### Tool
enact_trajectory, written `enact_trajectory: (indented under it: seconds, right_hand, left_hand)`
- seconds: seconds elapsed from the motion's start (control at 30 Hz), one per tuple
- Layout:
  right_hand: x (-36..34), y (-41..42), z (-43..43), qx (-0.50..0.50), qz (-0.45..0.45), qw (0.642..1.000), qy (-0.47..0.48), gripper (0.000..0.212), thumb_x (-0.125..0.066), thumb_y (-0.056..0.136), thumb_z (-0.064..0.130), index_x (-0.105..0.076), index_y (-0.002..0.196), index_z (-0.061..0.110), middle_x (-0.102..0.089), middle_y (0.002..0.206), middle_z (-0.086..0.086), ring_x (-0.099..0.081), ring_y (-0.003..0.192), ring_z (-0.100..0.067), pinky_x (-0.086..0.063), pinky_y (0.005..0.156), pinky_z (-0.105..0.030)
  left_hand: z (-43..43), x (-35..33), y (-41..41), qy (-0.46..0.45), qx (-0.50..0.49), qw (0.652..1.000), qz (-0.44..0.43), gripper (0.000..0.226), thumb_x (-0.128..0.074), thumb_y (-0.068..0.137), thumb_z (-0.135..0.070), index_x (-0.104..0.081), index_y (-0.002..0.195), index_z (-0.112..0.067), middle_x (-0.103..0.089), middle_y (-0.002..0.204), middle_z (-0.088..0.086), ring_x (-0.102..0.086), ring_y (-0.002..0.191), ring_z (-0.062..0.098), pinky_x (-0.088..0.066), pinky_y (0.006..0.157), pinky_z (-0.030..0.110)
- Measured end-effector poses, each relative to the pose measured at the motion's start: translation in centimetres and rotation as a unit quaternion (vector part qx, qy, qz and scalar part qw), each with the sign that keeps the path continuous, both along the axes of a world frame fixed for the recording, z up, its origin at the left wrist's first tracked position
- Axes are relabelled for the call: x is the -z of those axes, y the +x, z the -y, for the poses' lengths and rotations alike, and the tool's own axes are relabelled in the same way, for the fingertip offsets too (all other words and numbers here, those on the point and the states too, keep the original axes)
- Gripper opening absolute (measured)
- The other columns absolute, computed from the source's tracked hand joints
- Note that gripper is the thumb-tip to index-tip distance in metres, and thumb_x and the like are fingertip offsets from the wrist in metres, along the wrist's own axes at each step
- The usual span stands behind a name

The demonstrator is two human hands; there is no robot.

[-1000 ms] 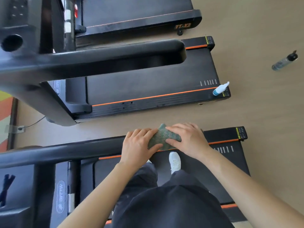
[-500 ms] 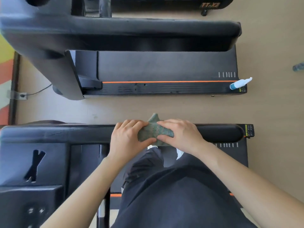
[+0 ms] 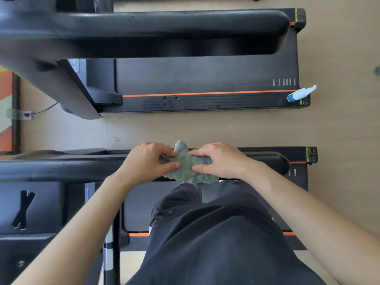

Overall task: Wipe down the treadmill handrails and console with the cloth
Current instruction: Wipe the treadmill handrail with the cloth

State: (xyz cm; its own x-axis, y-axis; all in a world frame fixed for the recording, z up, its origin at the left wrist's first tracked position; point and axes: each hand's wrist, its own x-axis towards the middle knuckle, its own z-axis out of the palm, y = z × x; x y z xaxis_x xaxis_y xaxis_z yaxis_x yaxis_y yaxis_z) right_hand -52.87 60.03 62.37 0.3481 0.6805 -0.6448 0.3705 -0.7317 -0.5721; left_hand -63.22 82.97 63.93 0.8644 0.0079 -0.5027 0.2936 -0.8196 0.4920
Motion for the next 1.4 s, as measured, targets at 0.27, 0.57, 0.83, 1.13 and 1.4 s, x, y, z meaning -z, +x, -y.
enact_trajectory:
  seconds: [0.27,0.57,0.83,1.13,1.4]
  right_hand:
    - [-0.2,3.5,8.9,0.041,-0.058,0.997,-0.039,0.057,-0.05,0.084,0.077,-0.043,0.138,0.061,-0.049,0.149,0.019,-0.045,0.138,-0.015,-0.043,0.107,-0.045]
    - [1.0,6.4,16.7,0.118,-0.117,0.985,-0.047,0.076,-0.052,0.065,0.091,-0.053,0.133,0.058,-0.056,0.142,0.022,-0.049,0.133,-0.008,-0.043,0.11,-0.038]
    - [1.9,7.2,20.7,0.24,-0.212,0.947,-0.002,0.058,-0.072,0.072,0.065,-0.067,0.126,0.044,-0.064,0.129,0.025,-0.051,0.125,0.008,-0.037,0.113,-0.026]
    - [2.8,9.5,17.6,0.178,-0.227,0.956,-0.056,0.046,-0.071,0.079,0.059,-0.071,0.12,0.039,-0.067,0.122,0.022,-0.056,0.12,0.001,-0.039,0.111,-0.029]
    - [3.7,8.8,11.1,0.087,-0.246,0.963,-0.068,0.055,-0.065,0.079,0.07,-0.065,0.128,0.046,-0.062,0.129,0.024,-0.057,0.12,-0.001,-0.041,0.109,-0.03]
  left_hand:
    - [8.0,0.8,4.5,-0.019,0.051,0.996,-0.076,0.057,-0.063,0.075,-0.078,-0.07,0.114,-0.037,-0.073,0.109,-0.013,-0.067,0.101,0.017,-0.053,0.086,0.039]
    - [15.1,1.5,8.4,-0.078,0.089,0.987,-0.105,0.046,-0.07,0.086,-0.06,-0.067,0.12,-0.03,-0.07,0.113,-0.011,-0.065,0.105,0.015,-0.052,0.092,0.039]
    - [17.7,2.9,11.6,-0.137,0.13,0.967,-0.171,0.058,-0.07,0.084,-0.063,-0.062,0.133,-0.033,-0.066,0.125,-0.012,-0.061,0.117,0.008,-0.049,0.105,0.038]
    - [14.5,4.7,12.1,-0.217,0.114,0.94,-0.236,0.06,-0.073,0.076,-0.071,-0.067,0.127,-0.04,-0.067,0.127,-0.013,-0.06,0.118,0.004,-0.045,0.11,0.033]
    - [8.0,4.6,10.1,-0.23,0.105,0.93,-0.267,0.064,-0.066,0.076,-0.072,-0.064,0.133,-0.042,-0.065,0.131,-0.015,-0.059,0.122,0.007,-0.045,0.111,0.035]
